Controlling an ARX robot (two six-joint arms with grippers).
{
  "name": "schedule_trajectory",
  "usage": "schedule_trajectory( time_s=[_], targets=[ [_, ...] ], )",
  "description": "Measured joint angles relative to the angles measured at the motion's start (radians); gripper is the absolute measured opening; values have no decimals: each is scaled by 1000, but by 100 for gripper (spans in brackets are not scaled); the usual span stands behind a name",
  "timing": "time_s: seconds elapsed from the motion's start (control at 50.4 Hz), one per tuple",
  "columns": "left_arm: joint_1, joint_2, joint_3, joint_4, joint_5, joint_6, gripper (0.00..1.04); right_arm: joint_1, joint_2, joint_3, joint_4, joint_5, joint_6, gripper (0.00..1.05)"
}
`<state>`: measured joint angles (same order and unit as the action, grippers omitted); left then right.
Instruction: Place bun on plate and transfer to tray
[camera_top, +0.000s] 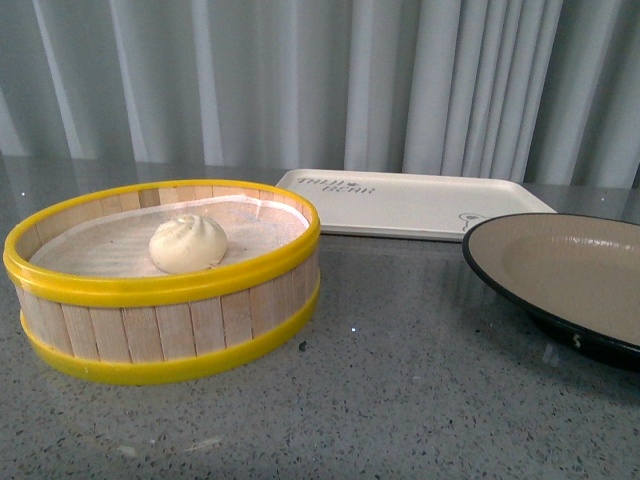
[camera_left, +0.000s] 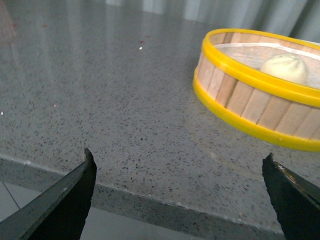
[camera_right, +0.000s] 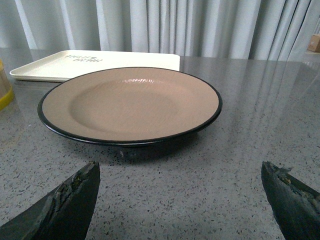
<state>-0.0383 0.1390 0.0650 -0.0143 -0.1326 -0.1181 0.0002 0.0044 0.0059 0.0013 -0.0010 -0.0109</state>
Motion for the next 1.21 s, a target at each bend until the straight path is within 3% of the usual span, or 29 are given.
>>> schedule_trajectory(
  time_s=[0.119,0.238,0.317,0.416,0.535,0.714,0.972,1.209],
  targets=[
    [58,234,79,246,153,-31,98,0,0,0,0,0,0,96],
    [158,496,193,502,408,-26,98,0,-1,0,0,0,0,96],
    [185,675,257,622,512,-11,98,0,-1,0,0,0,0,96],
    [194,896,369,643,661,62,98,0,-1,0,0,0,0,96],
    [194,1102,546,542,763,137,98,0,-1,0,0,0,0,96],
    [132,1196,782,275,740,193,98,0,-1,0,0,0,0,96],
    [18,1333,1021,-42,527,226,98,0,-1,0,0,0,0,96],
    [-22,1363,1106,-138,502,183,98,0,-1,0,0,0,0,96]
  ],
)
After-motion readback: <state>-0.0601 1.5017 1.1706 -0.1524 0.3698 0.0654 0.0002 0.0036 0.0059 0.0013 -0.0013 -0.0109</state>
